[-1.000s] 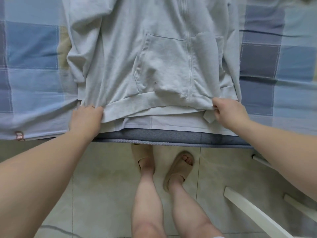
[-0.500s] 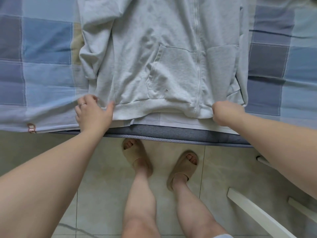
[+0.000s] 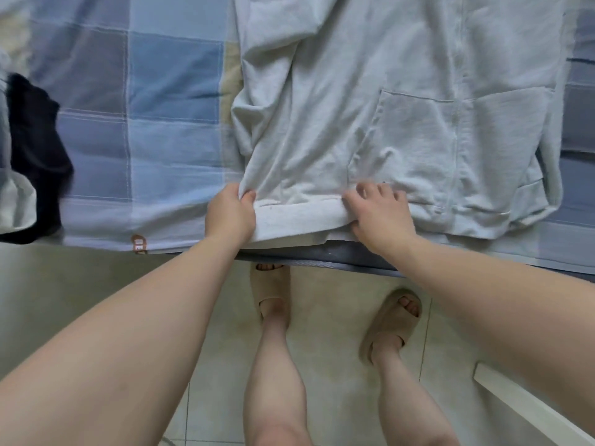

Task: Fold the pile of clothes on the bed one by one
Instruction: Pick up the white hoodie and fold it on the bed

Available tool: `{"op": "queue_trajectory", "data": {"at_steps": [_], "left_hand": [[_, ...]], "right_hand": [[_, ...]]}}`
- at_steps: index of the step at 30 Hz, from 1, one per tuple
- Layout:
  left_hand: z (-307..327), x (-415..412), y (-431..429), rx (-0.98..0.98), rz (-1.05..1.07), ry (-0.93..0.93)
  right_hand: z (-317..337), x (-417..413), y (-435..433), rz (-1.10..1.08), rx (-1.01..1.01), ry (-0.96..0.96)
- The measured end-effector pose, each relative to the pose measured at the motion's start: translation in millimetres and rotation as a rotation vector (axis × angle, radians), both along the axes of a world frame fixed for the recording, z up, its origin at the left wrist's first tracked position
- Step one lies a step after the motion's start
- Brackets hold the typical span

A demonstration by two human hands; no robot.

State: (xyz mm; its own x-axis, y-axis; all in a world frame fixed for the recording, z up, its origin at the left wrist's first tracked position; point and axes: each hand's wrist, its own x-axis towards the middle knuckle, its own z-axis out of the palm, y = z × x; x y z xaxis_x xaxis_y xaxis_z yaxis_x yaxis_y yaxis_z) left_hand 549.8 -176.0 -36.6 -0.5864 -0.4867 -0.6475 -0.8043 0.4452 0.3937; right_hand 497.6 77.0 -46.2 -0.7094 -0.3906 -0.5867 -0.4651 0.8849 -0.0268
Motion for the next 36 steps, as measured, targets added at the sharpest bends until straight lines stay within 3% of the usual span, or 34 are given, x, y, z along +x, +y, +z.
{"op": "queue_trajectory", "data": {"at_steps": [6, 10, 13, 16, 20, 24, 27, 30, 32, 36], "left_hand": [[11.0, -1.9, -8.6, 0.034, 0.039, -0.055], [27.1, 10.9, -9.8, -0.124, -0.066, 0.026], [40.6, 12.0, 2.5, -0.197, -0.333, 0.147], [46.7, 0.2, 36.7, -0.152, -0.522, 0.242], [41.3, -23.4, 110.7, -0.050, -0.726, 0.232], [25.8, -44.4, 200.1, 0.030, -0.867, 0.220], [15.8, -59.4, 259.9, 0.021, -0.944, 0.189], [7.3, -76.9, 302.6, -0.070, -1.011, 0.208], [0.5, -86.7, 320.7, -0.138, -1.027, 0.169], [-8.9, -93.7, 336.1, -0.335, -1.078, 0.063]], "right_hand": [[9.0, -10.8, -9.5, 0.032, -0.208, 0.046], [28.9, -4.1, -0.9, 0.076, -0.106, -0.230], [42.2, 0.2, 14.5, -0.096, -0.184, -0.241], [47.9, 1.1, 47.3, -0.326, -0.250, 0.003], [44.3, -19.8, 117.4, -0.620, -0.086, 0.134], [33.8, -45.4, 190.8, -0.791, 0.007, 0.026], [22.4, -61.7, 231.3, -0.863, -0.150, -0.085], [11.5, -83.3, 254.8, -1.081, -0.372, -0.124], [5.4, -95.2, 265.2, -1.175, -0.414, -0.092], [3.3, -109.1, 282.8, -1.146, -0.427, -0.202]]}}
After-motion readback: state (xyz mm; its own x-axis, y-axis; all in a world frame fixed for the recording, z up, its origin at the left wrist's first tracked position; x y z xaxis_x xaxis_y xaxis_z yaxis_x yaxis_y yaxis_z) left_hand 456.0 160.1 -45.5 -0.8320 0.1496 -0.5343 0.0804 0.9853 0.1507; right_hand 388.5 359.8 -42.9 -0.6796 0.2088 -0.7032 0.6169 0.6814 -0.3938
